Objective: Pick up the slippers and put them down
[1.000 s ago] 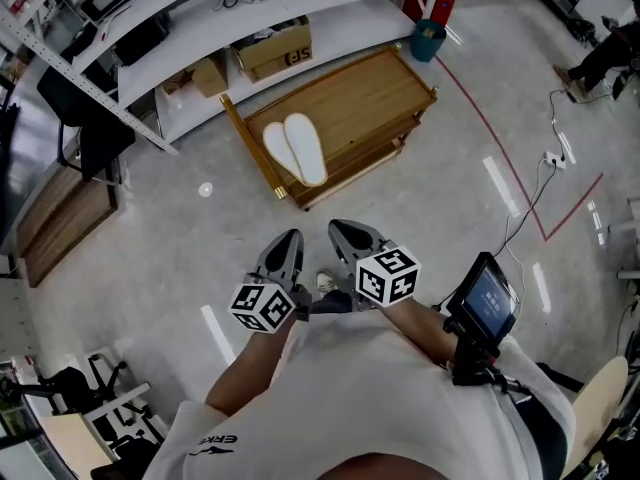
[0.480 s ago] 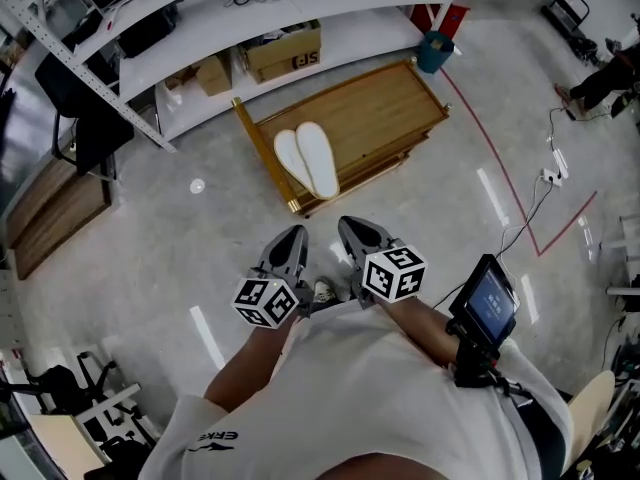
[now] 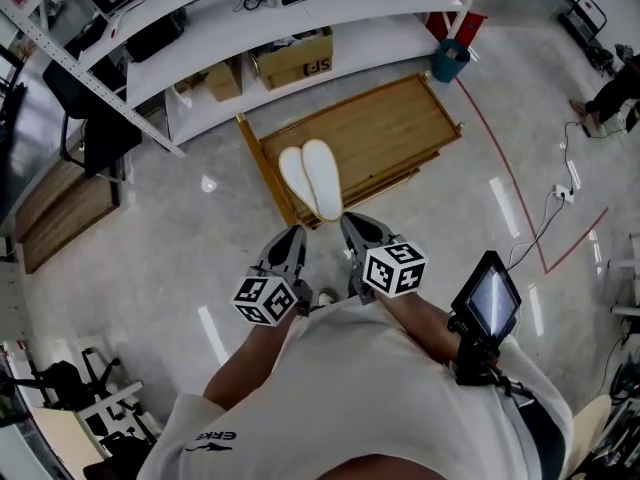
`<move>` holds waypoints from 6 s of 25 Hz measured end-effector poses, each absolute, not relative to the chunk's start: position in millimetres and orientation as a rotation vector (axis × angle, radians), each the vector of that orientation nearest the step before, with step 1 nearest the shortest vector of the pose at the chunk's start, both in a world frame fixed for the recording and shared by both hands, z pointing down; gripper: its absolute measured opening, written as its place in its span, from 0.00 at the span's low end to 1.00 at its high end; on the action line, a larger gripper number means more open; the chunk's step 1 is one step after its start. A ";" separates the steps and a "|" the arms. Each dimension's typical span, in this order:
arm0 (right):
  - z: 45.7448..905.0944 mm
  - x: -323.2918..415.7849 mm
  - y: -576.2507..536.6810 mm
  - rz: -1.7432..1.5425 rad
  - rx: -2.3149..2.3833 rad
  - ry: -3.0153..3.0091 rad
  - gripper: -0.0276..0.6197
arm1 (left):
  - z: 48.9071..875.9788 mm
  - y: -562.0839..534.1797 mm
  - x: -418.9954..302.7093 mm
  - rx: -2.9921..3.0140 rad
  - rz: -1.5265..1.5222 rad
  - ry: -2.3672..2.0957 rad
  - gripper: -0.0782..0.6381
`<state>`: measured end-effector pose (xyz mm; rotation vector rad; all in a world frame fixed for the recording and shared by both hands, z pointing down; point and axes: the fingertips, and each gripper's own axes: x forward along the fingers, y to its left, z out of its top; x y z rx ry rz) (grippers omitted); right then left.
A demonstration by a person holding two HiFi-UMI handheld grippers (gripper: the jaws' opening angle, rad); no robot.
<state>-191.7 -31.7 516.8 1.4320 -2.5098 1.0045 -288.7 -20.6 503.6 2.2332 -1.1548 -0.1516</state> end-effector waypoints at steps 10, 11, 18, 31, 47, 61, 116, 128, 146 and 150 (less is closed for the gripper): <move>547.1 -164.3 -74.5 1.105 1.370 -2.459 0.04 | 527.3 -59.6 -262.3 2.165 -0.061 -1.199 0.12; 552.2 -163.7 -76.2 1.118 1.361 -2.451 0.04 | 530.9 -60.4 -261.2 2.155 -0.047 -1.203 0.12; 592.7 -163.0 -82.7 1.205 1.297 -2.380 0.04 | 561.0 -57.1 -255.9 2.076 0.033 -1.221 0.11; 661.4 -160.9 -87.8 1.327 1.231 -2.247 0.04 | 608.6 -50.9 -243.0 1.976 0.127 -1.192 0.11; 728.6 -167.2 -83.2 1.462 1.070 -2.195 0.07 | 646.3 -39.1 -236.1 1.911 0.197 -1.171 0.12; 759.7 -182.6 -87.6 1.710 0.893 -2.211 0.36 | 660.9 -30.0 -236.4 1.878 0.230 -1.156 0.11; 728.6 -209.1 -105.5 1.820 0.896 -2.310 0.14 | 640.3 -48.9 -248.0 1.980 0.190 -1.132 0.12; 668.2 -198.3 -100.6 1.717 1.021 -2.426 0.14 | 608.3 -62.7 -261.9 2.046 0.104 -1.163 0.12; 523.6 -194.3 -73.5 1.511 1.139 -2.718 0.14 | 517.5 -70.9 -275.9 2.192 -0.088 -1.202 0.12; 499.8 -196.3 -57.1 1.469 1.143 -2.760 0.14 | 496.3 -65.1 -281.0 2.219 -0.141 -1.214 0.12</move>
